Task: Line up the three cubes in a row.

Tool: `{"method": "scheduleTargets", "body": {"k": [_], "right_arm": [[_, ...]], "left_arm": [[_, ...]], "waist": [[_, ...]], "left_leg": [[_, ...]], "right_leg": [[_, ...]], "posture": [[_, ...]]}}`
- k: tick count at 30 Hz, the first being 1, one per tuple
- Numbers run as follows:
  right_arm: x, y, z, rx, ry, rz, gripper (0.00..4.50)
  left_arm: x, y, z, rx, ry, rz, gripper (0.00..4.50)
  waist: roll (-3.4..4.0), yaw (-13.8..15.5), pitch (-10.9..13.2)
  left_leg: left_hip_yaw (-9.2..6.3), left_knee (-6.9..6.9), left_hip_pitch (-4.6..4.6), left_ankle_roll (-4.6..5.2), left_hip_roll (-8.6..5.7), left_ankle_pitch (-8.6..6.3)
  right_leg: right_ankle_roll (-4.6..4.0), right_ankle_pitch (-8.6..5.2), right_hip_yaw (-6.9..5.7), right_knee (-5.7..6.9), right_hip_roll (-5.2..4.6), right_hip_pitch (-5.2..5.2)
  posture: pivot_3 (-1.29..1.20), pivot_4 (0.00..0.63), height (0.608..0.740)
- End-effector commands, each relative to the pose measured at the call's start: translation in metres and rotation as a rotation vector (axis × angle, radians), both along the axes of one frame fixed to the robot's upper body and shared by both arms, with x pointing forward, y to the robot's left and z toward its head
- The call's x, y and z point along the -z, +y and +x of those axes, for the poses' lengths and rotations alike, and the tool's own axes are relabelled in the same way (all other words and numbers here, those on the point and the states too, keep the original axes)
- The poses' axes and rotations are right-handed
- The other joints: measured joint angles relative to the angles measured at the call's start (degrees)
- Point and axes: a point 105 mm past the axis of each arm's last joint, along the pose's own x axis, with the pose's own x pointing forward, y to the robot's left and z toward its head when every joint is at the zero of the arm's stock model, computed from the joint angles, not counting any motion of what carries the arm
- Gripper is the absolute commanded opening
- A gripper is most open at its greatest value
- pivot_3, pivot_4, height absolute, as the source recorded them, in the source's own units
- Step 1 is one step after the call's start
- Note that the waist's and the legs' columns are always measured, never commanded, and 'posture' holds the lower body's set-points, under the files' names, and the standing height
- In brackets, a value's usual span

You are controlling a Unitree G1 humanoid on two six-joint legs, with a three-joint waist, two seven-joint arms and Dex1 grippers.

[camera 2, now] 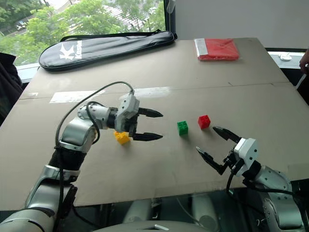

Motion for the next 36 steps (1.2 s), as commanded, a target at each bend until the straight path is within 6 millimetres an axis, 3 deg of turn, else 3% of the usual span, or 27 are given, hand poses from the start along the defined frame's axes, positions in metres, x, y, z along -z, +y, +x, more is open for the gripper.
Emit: {"method": "scheduleTargets", "body": {"k": [1, 3, 6, 9, 18, 27, 30, 33, 34, 36], "right_arm": [[-0.008, 0.008, -0.005, -0.089, -0.003, 0.019, 4.50], [-0.008, 0.010, -0.007, -0.122, 0.009, 0.026, 4.50], [-0.007, 0.016, -0.010, -0.217, 0.043, 0.025, 4.50], [-0.006, 0.020, -0.010, -0.261, 0.058, 0.028, 4.50], [-0.008, 0.028, -0.009, -0.332, 0.063, 0.033, 4.50], [-0.009, 0.024, -0.014, -0.340, 0.072, 0.014, 4.50], [-0.011, 0.021, -0.015, -0.323, 0.058, 0.013, 4.50], [-0.011, 0.021, -0.016, -0.313, 0.055, 0.013, 4.50], [-0.011, 0.020, -0.017, -0.310, 0.056, 0.014, 4.50], [-0.009, 0.020, -0.019, -0.304, 0.058, 0.014, 4.50]], "left_arm": [[-0.015, 0.029, -0.014, -0.112, -0.087, -0.013, 4.48], [-0.014, 0.039, -0.019, -0.164, -0.079, -0.017, 4.48], [0.002, 0.090, -0.034, -0.400, -0.056, 0.013, 4.48], [0.018, 0.106, -0.043, -0.506, -0.057, 0.044, 4.48], [0.052, 0.098, -0.035, -0.547, -0.030, -0.009, 4.48], [0.068, 0.089, -0.001, -0.441, -0.009, -0.003, 4.48], [0.069, 0.085, 0.001, -0.378, -0.002, 0.005, 3.70], [0.071, 0.085, 0.001, -0.349, -0.007, 0.021, 2.15], [0.071, 0.085, 0.002, -0.337, -0.013, 0.030, 1.43], [0.071, 0.083, 0.000, -0.295, -0.010, 0.048, 1.38]], "waist": [[0.02, -0.2, 0.0], [0.05, 0.3, 0.0], [0.08, 0.1, 0.1], [0.07, 0.2, 0.1], [0.07, 1.6, 0.1], [0.08, 1.6, 0.1], [0.08, 1.4, 0.1], [0.08, 1.3, 0.1], [0.08, 1.3, 0.1], [0.08, 1.4, 0.1]], "left_leg": [[-0.03, -0.01, -0.01, 0.00, 0.01, 0.00], [-0.07, -0.05, 0.00, 0.00, 0.03, 0.00], [-0.05, -0.03, -0.02, 0.00, 0.07, 0.00], [-0.04, -0.04, 0.02, 0.00, 0.11, 0.00], [0.07, 0.02, 0.05, -0.01, 0.02, 0.00], [0.08, 0.03, 0.05, -0.01, -0.07, 0.00], [0.10, 0.03, 0.03, -0.01, -0.07, 0.00], [0.12, 0.02, 0.03, -0.01, -0.06, 0.00], [0.11, 0.02, 0.03, -0.01, -0.05, 0.00], [0.10, 0.02, 0.03, -0.01, -0.05, 0.00]], "right_leg": [[0.00, 0.00, 0.00, 0.00, 0.01, -0.02], [0.00, -0.01, -0.03, 0.00, -0.01, -0.02], [0.00, -0.01, -0.06, -0.05, -0.05, -0.01], [0.00, 0.00, 0.03, -0.04, -0.08, -0.01], [0.00, -0.01, -0.13, -0.06, -0.11, 0.14], [-0.01, 0.01, -0.15, -0.05, -0.04, 0.14], [0.00, 0.01, -0.15, -0.05, -0.05, 0.13], [0.00, 0.00, -0.13, -0.06, -0.05, 0.12], [0.00, 0.00, -0.13, -0.06, -0.05, 0.12], [0.00, 0.00, -0.14, -0.06, -0.05, 0.12]], "posture": [[0.00, 0.150, 0.701], [0.00, 0.150, 0.701], [0.00, 0.150, 0.701], [0.00, 0.150, 0.701], [0.00, 0.150, 0.701], [0.00, 0.150, 0.701], [0.00, 0.150, 0.701], [0.00, 0.150, 0.701], [0.00, 0.150, 0.701], [0.00, 0.150, 0.701]]}}
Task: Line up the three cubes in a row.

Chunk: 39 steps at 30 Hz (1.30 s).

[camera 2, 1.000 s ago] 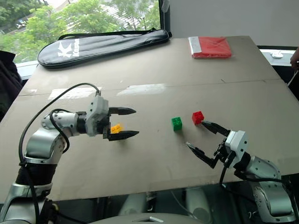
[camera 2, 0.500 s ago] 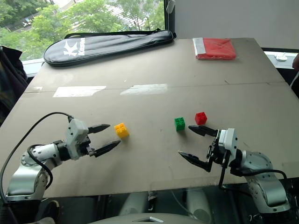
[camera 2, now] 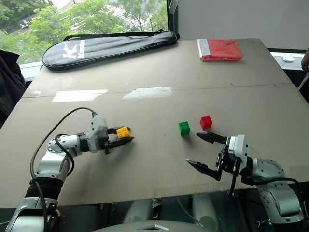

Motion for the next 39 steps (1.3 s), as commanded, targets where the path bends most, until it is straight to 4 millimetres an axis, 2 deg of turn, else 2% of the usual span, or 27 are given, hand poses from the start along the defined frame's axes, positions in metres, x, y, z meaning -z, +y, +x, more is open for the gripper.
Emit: {"method": "scheduleTargets", "body": {"k": [1, 5, 10, 16, 25, 34, 36, 38, 39], "right_arm": [[-0.012, -0.001, -0.005, 0.008, -0.066, 0.007, 4.50], [-0.011, -0.005, -0.007, 0.044, -0.062, 0.008, 4.50], [-0.002, -0.016, -0.011, 0.096, -0.047, -0.016, 4.50], [0.000, -0.022, -0.012, 0.148, -0.052, -0.021, 4.50], [0.000, -0.021, -0.013, 0.173, -0.064, -0.017, 4.50], [-0.001, -0.020, -0.012, 0.182, -0.073, -0.018, 4.50], [-0.002, -0.020, -0.011, 0.189, -0.076, -0.013, 4.50], [-0.002, -0.020, -0.011, 0.193, -0.077, -0.008, 4.50], [-0.003, -0.020, -0.010, 0.193, -0.077, -0.008, 4.50]], "left_arm": [[-0.003, -0.001, -0.003, 0.088, -0.009, 0.049, 1.34], [-0.008, -0.017, -0.002, 0.190, -0.001, 0.056, 1.34], [-0.012, -0.058, 0.007, 0.305, -0.013, 0.041, 1.34], [-0.018, -0.102, 0.012, 0.407, -0.002, -0.005, 1.34], [-0.015, -0.117, 0.036, 0.414, -0.024, 0.023, 1.34], [-0.003, -0.117, 0.034, 0.462, 0.035, 0.036, 1.34], [0.000, -0.117, 0.034, 0.459, 0.049, 0.038, 2.39], [0.002, -0.116, 0.035, 0.450, 0.049, 0.048, 3.26], [0.003, -0.115, 0.035, 0.447, 0.047, 0.053, 3.51]], "waist": [[0.00, 0.1, 0.0], [0.00, 0.2, 0.0], [-0.01, 0.6, 0.0], [-0.03, -0.4, 0.0], [-0.03, -0.7, 0.0], [-0.03, -0.8, 0.0], [-0.03, -0.8, 0.0], [-0.03, -0.8, 0.0], [-0.04, -0.8, 0.0]], "left_leg": [[0.00, 0.00, 0.01, 0.00, 0.00, 0.00], [0.02, 0.00, 0.01, 0.00, 0.00, 0.00], [-0.05, 0.02, -0.07, 0.00, -0.10, 0.00], [0.01, 0.02, -0.04, 0.00, -0.07, 0.00], [-0.03, 0.03, -0.02, 0.01, -0.08, 0.00], [-0.03, 0.03, -0.04, 0.01, -0.08, 0.00], [-0.03, 0.03, -0.03, 0.01, -0.08, 0.00], [-0.04, 0.03, -0.03, 0.01, -0.08, 0.00], [-0.04, 0.03, -0.03, 0.01, -0.08, 0.00]], "right_leg": [[0.00, 0.00, 0.00, 0.01, 0.00, 0.00], [0.00, 0.00, 0.01, 0.01, 0.01, 0.00], [0.01, 0.00, -0.02, -0.02, -0.04, 0.02], [0.02, 0.01, 0.06, -0.01, 0.01, 0.01], [0.01, 0.00, 0.05, 0.05, 0.07, 0.01], [0.02, 0.00, 0.05, 0.02, 0.06, 0.01], [0.02, 0.00, 0.05, 0.02, 0.05, 0.01], [0.02, 0.00, 0.05, 0.02, 0.06, 0.01], [0.02, 0.00, 0.05, 0.02, 0.05, 0.02]], "posture": [[0.00, 0.150, 0.701], [0.00, 0.150, 0.701], [0.00, 0.150, 0.701], [0.00, 0.150, 0.701], [0.00, 0.150, 0.701], [0.00, 0.150, 0.701], [0.00, 0.150, 0.701], [0.00, 0.150, 0.701], [0.00, 0.150, 0.701]]}}
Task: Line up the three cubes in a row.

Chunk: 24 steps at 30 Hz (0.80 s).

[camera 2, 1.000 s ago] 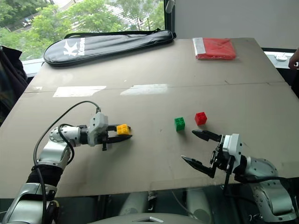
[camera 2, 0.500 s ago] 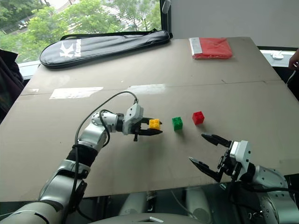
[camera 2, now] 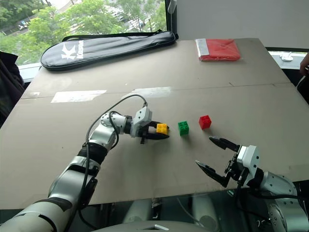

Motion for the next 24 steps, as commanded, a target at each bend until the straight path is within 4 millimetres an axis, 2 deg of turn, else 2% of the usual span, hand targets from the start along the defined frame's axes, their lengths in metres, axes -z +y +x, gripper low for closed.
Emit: {"method": "scheduleTargets", "body": {"k": [1, 2, 3, 7, 10, 16, 20, 24], "right_arm": [[-0.014, 0.004, -0.001, -0.009, -0.061, 0.014, 4.50], [-0.014, 0.003, -0.001, -0.008, -0.060, 0.013, 4.50], [-0.014, 0.003, -0.001, -0.008, -0.059, 0.012, 4.50], [-0.012, 0.000, -0.002, -0.007, -0.048, 0.004, 4.50], [-0.009, -0.006, 0.000, 0.004, -0.041, -0.002, 4.50], [-0.001, -0.018, 0.005, 0.031, -0.018, -0.008, 4.50], [0.008, -0.034, 0.012, 0.091, 0.004, -0.022, 4.50], [0.018, -0.052, 0.019, 0.159, 0.026, -0.065, 4.50]], "left_arm": [[0.003, 0.002, 0.003, -0.018, -0.007, 0.023, 4.03], [0.002, 0.004, 0.006, -0.040, -0.026, 0.022, 4.37], [0.002, 0.006, 0.008, -0.055, -0.041, 0.020, 4.47], [-0.007, 0.020, 0.010, -0.112, -0.089, 0.001, 4.47], [-0.015, 0.043, 0.003, -0.170, -0.106, -0.015, 4.47], [-0.025, 0.077, -0.030, -0.287, -0.076, -0.039, 4.47], [-0.014, 0.094, -0.064, -0.416, -0.021, -0.003, 4.47], [-0.008, 0.099, -0.082, -0.588, -0.078, -0.012, 4.47]], "waist": [[-0.01, 0.0, 0.0], [-0.01, 0.0, 0.0], [-0.01, 0.0, 0.0], [-0.01, -0.2, 0.0], [-0.01, -0.9, 0.0], [0.03, -0.4, 0.0], [0.06, -0.4, 0.0], [0.09, 0.1, 0.0]], "left_leg": [[0.00, 0.00, 0.00, 0.00, 0.00, 0.00], [0.00, 0.01, 0.02, 0.00, 0.00, 0.00], [0.00, 0.02, 0.04, 0.00, 0.00, 0.00], [-0.01, 0.03, 0.08, 0.00, 0.00, 0.00], [0.03, 0.00, 0.07, 0.00, 0.07, 0.00], [-0.08, -0.03, 0.02, 0.00, 0.24, 0.00], [-0.14, -0.03, 0.03, 0.00, 0.24, 0.00], [-0.11, -0.02, 0.08, 0.00, 0.21, 0.00]], "right_leg": [[0.00, 0.00, 0.00, 0.00, 0.00, 0.01], [0.00, 0.00, 0.00, 0.01, 0.00, 0.02], [0.00, 0.00, 0.01, 0.01, 0.00, 0.03], [0.00, 0.00, 0.01, 0.05, 0.00, 0.06], [0.01, 0.01, 0.04, 0.06, 0.05, 0.01], [-0.01, 0.00, 0.01, 0.06, 0.01, -0.07], [-0.01, -0.01, 0.11, 0.01, -0.14, -0.06], [0.00, -0.01, 0.15, -0.05, -0.20, -0.02]], "posture": [[0.00, 0.150, 0.701], [0.00, 0.150, 0.701], [0.00, 0.150, 0.701], [0.00, 0.150, 0.701], [0.00, 0.150, 0.701], [0.00, 0.150, 0.701], [0.00, 0.150, 0.701], [0.00, 0.150, 0.701]]}}
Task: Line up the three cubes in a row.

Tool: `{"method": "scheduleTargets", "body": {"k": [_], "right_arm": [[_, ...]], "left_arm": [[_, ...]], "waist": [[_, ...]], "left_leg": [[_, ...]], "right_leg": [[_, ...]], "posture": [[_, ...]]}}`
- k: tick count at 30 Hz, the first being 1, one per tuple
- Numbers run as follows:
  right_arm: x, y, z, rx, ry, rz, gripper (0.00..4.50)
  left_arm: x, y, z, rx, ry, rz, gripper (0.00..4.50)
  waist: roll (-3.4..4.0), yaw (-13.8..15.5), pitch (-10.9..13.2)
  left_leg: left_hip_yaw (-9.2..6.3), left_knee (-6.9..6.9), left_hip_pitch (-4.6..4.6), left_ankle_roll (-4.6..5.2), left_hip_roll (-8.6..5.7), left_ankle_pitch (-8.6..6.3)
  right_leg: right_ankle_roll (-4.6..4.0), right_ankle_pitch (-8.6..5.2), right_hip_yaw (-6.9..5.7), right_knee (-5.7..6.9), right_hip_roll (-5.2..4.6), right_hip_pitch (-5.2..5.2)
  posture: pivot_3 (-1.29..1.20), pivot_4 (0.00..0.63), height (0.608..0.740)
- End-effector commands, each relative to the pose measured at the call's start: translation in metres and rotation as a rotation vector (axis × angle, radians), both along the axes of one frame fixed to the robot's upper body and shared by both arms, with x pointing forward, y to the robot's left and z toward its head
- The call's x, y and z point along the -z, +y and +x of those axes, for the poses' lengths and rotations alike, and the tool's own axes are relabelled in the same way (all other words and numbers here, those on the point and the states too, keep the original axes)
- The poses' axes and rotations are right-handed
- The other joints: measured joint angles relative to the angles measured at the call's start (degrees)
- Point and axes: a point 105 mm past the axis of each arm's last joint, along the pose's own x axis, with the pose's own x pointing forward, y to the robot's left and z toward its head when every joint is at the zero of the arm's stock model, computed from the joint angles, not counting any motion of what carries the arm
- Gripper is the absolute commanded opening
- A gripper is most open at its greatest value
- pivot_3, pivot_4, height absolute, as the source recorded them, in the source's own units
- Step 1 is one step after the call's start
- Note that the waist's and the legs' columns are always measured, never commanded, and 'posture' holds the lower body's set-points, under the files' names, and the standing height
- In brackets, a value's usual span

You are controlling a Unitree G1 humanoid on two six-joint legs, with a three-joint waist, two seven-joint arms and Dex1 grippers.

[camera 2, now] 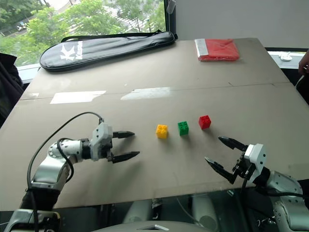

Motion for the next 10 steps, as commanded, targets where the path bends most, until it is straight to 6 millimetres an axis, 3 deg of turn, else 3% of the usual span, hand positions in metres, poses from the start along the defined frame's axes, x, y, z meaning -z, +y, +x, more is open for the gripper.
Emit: {"method": "scheduleTargets", "body": {"k": [1, 5, 10], "right_arm": [[-0.003, -0.017, 0.005, 0.059, -0.032, -0.043, 4.50], [0.005, -0.031, 0.007, 0.085, -0.002, -0.077, 4.50], [0.011, -0.039, 0.007, 0.073, 0.019, -0.092, 4.50]], "left_arm": [[-0.008, 0.001, -0.008, -0.109, -0.082, 0.015, 4.47], [0.004, 0.003, -0.028, -0.221, -0.046, 0.008, 4.47], [0.008, 0.004, -0.036, -0.305, -0.023, -0.014, 4.47]], "waist": [[0.00, 0.1, 0.0], [0.06, 0.0, 0.0], [0.07, -0.3, 0.0]], "left_leg": [[-0.01, 0.00, 0.01, 0.00, -0.01, 0.00], [0.11, 0.00, 0.02, 0.00, 0.00, 0.00], [0.24, -0.01, 0.02, -0.01, 0.00, -0.01]], "right_leg": [[0.00, 0.00, -0.01, 0.00, -0.02, 0.01], [-0.01, 0.00, -0.10, 0.02, 0.08, 0.01], [-0.01, -0.01, -0.07, 0.02, 0.10, 0.01]], "posture": [[0.00, 0.150, 0.701], [0.00, 0.150, 0.701], [0.00, 0.150, 0.701]]}}
